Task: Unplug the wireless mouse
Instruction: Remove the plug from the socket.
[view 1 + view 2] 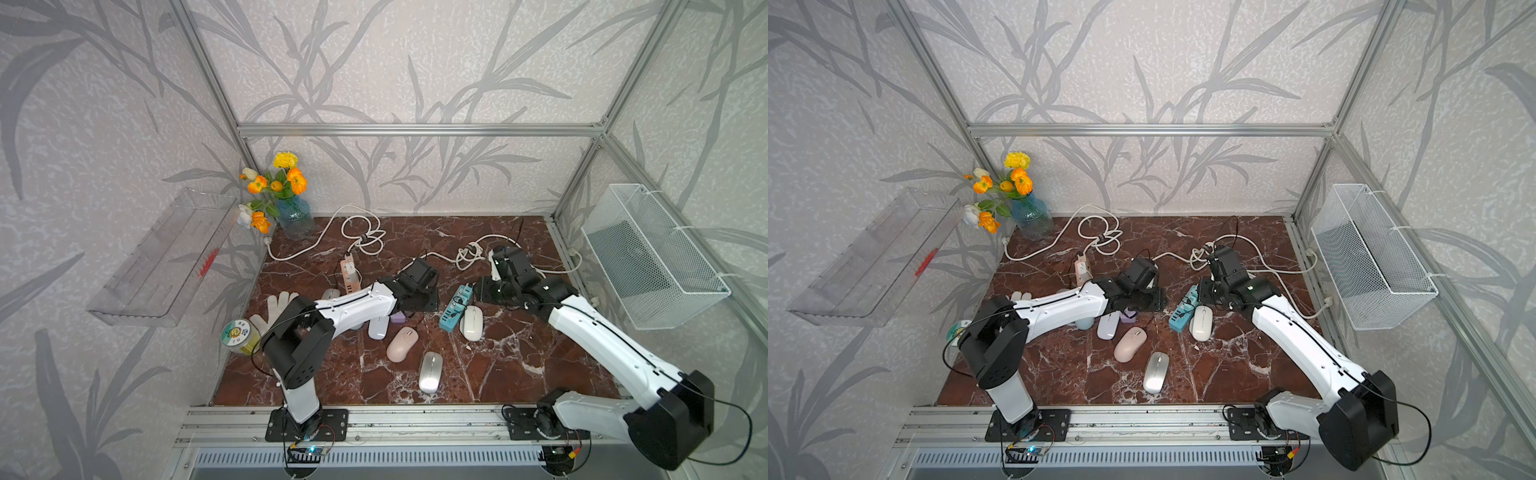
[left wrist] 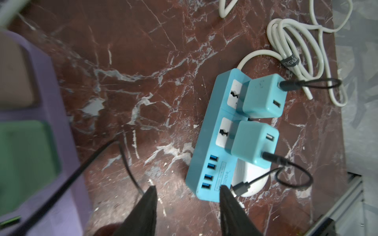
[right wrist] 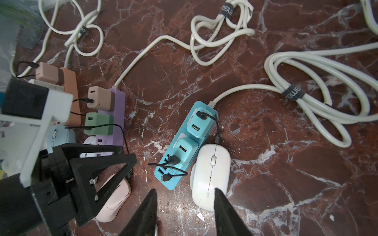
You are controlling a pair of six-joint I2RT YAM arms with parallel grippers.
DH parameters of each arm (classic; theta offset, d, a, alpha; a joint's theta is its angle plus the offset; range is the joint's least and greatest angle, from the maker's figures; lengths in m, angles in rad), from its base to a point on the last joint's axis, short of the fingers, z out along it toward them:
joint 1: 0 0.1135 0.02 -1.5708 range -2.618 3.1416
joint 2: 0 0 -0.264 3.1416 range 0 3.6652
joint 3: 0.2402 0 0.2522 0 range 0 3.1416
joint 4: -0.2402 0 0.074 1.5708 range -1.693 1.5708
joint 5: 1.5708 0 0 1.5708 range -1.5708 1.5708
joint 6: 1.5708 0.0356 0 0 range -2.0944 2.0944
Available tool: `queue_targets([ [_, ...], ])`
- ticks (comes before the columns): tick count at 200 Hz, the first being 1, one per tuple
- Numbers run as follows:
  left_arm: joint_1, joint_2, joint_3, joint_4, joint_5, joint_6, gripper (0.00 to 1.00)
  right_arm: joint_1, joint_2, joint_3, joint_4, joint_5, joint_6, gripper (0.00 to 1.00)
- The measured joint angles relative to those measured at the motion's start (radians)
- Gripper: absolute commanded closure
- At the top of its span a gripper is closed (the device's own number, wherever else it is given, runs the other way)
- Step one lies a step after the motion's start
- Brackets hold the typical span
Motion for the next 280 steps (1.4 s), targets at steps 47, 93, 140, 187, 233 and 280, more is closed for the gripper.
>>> queue_targets([
  [47,0.022,0.081,-0.007,0.149,0.201,-0.079,0.92,0.000,0.125,0.094,-0.052,-0.004,0.100,0.59],
  [93,0.022,0.087,-0.030,0.227,0.281,-0.105,1.00,0.000,0.189,0.119,-0.069,-0.044,0.132,0.60],
  [140,0.022,0.088,-0.118,0.269,0.318,-0.130,1.00,0.001,0.270,0.178,-0.105,-0.085,0.146,0.51],
  [187,0.022,0.108,-0.126,0.309,0.344,-0.148,1.00,0.002,0.316,0.202,-0.161,-0.064,0.222,0.46],
  [233,0.022,0.123,-0.129,0.347,0.359,-0.156,1.00,0.015,0.417,0.256,-0.198,-0.062,0.269,0.50],
  [280,0.022,0.134,-0.139,0.399,0.360,-0.172,1.00,0.032,0.504,0.283,-0.209,-0.065,0.290,0.53],
])
